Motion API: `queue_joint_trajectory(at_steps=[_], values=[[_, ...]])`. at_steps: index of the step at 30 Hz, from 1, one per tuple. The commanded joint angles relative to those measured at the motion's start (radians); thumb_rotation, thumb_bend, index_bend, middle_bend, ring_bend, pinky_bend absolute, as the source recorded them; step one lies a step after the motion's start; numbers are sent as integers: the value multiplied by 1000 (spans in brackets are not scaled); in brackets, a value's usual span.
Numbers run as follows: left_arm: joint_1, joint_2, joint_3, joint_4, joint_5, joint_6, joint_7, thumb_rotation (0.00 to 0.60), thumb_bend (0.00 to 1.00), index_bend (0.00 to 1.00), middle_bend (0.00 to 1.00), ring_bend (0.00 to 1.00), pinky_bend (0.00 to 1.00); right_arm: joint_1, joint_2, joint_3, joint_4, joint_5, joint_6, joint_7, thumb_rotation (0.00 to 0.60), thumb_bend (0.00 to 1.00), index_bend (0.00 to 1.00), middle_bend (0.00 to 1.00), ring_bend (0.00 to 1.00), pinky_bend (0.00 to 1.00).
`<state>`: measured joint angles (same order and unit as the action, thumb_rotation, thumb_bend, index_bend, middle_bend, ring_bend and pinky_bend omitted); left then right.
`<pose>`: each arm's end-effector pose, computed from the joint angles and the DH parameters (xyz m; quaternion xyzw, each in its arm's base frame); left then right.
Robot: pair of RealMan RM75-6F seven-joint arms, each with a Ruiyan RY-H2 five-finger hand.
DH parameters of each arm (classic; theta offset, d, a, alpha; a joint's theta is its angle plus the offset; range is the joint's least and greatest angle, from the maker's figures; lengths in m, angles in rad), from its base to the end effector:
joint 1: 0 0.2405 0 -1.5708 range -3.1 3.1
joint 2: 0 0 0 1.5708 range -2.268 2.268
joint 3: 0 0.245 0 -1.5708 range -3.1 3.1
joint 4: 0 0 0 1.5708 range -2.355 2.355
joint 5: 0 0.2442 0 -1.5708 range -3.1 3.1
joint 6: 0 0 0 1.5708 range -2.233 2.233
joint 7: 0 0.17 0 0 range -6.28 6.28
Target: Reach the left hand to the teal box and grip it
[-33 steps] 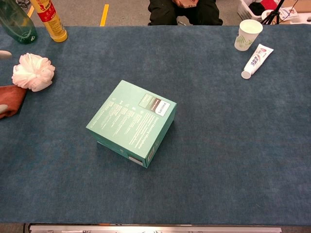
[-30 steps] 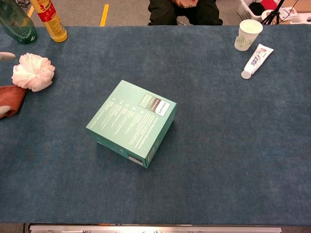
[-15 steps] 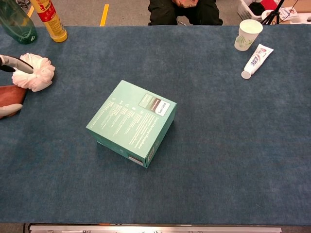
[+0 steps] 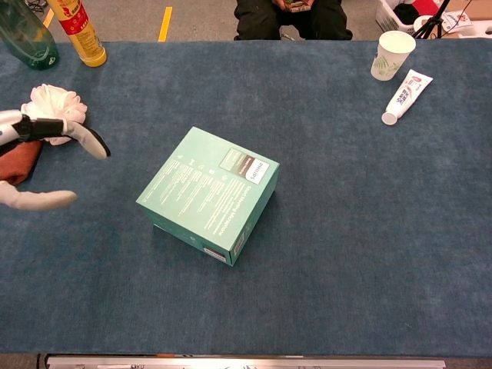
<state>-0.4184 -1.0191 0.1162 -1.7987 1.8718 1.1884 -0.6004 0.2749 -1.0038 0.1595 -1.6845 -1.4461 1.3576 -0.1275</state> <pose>-0.1998 0.2159 0.0492 -0.6911 -0.5347 -0.4500 0.1843 -0.2632 -0.2897 0.1544 0.6451 -0.2935 0.3889 0.5886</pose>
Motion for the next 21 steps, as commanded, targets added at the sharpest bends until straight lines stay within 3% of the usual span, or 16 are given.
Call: queue_joint_trajectory(at_steps=[1,13,18,21], values=[[-25,-6,21,-15,30,-16,-17,399,200,342,300,194,182,12,5,6,-3,-2,-9,-9,600,122,286,497,404,280],[-97,-91,18,-17,22,-54,-62,391,200,333,285,194,182,29,-6,-1,12,9,-43,-3,600,122,286,497,404,280],[-139,-153,5,11,-14,-123,-30,338,199,317,274,178,180,29,-4,-3,15,13,-45,-3,600,122,286,497,404,280],[-155,-183,-2,23,-38,-151,2,273,200,307,269,154,145,26,-2,-7,16,13,-44,1,600,122,286,497,404,280]])
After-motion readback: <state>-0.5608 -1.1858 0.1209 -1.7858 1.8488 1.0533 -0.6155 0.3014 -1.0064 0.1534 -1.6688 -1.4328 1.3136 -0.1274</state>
